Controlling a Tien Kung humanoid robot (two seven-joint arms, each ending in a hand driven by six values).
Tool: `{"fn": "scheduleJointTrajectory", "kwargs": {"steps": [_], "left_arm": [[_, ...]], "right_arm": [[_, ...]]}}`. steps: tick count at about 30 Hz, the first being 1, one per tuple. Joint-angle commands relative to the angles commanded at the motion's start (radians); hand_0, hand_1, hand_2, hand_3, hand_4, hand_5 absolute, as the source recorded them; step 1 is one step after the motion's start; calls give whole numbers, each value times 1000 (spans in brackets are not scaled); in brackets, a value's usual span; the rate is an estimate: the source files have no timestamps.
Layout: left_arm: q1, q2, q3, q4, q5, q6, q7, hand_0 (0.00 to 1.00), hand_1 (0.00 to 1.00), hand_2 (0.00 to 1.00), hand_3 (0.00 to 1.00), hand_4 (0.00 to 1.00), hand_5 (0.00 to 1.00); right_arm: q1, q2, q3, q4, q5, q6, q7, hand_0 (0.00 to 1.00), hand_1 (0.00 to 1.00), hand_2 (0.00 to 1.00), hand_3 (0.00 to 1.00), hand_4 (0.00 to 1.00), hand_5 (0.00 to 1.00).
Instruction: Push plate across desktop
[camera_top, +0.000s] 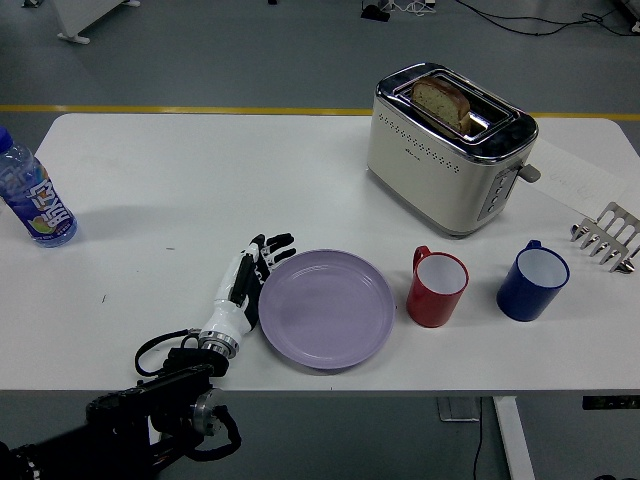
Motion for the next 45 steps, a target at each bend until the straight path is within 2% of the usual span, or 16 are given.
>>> {"fn": "scheduleJointTrajectory", "kwargs": {"steps": [12,32,39,45], "left_arm": [[-13,-12,27,-1,-5,-2,0,717,752,779,643,360,998],[-16,-12,35,-5,1,0,0,718,752,779,642,357,998],[12,-13,-29,-3,18,26,0,717,752,779,642,358,998],[49,-13,-146,9,78,55,0,714,748,779,642,361,998]], "right_arm": [[-2,0,2,0,-4,1,2,571,532,611,597,91,560],[-4,0,-1,-1,1,0,3,571,532,611,597,93,557],[-7,0,-2,0,2,0,2,571,532,611,597,94,557],[-12,0,-7,0,10,-2,-1,571,532,611,597,93,553]]}}
